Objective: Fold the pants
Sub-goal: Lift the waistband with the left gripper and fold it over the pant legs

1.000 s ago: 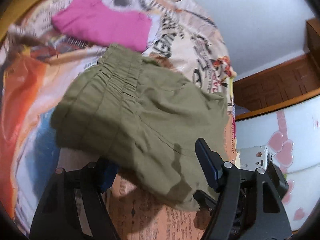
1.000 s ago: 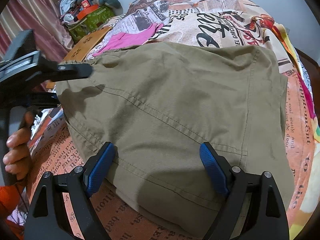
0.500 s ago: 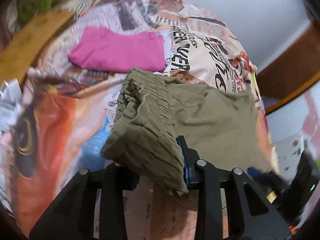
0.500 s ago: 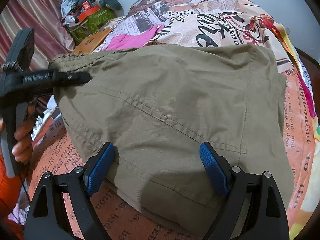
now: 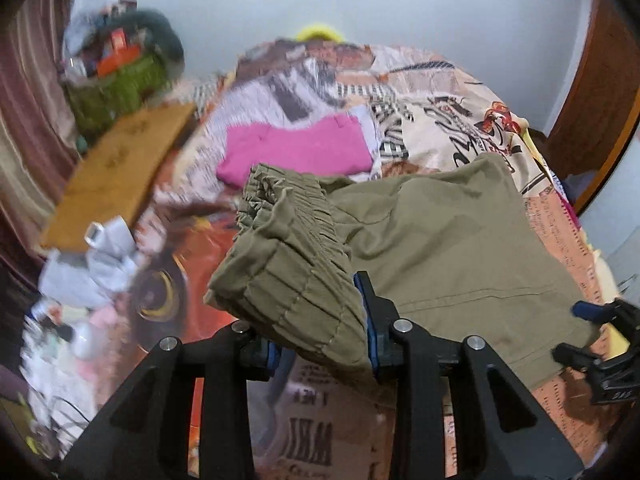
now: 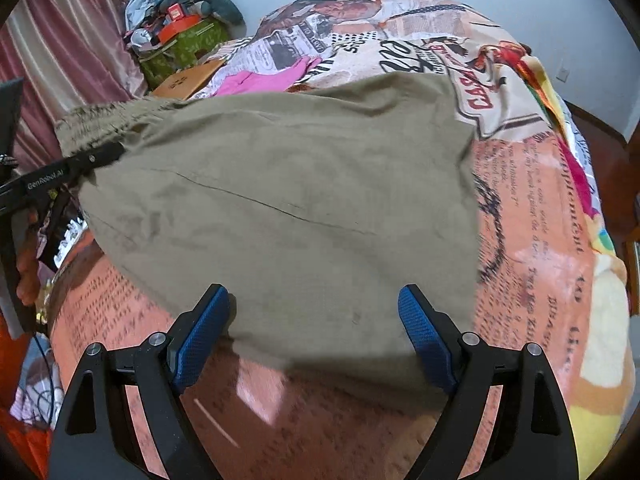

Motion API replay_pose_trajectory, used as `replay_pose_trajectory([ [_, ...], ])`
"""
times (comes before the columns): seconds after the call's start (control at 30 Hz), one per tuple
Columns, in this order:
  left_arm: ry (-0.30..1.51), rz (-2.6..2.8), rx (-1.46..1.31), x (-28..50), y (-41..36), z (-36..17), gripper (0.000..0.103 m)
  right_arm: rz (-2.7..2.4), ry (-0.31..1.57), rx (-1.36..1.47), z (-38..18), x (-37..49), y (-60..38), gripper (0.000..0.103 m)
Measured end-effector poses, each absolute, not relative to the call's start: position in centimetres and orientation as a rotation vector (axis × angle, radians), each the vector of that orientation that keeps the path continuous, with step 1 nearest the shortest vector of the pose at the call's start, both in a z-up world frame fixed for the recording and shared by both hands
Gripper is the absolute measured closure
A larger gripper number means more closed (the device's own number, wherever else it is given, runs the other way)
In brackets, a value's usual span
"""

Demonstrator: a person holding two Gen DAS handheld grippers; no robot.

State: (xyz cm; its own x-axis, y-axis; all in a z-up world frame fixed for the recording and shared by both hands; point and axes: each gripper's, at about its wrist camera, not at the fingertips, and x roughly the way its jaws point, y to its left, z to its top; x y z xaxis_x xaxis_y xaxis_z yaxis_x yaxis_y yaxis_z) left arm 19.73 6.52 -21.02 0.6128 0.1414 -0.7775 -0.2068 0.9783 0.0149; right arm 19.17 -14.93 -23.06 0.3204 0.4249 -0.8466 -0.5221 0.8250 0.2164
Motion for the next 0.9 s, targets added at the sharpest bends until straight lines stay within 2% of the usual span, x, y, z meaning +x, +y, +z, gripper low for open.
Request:
replay_pose_trajectory([
  [0.3, 0.713, 0.18, 0.156, 19.7, 1.4, -17.0, 0.07, 0.47, 1.063, 0.068, -23.0, 19.5, -20.8, 0.019],
  [0.7, 0.615, 0.038, 0.263, 20.9, -5.7, -13.6, 0.071, 0.512, 1.118, 0.201, -25.7, 18.9, -22.1, 0.019],
  [0.9, 0.642, -0.084, 0.235, 21.5, -8.7, -13.2, 0.071, 0.522, 1.105, 0.216, -25.9, 18.8, -22.5, 0.019],
])
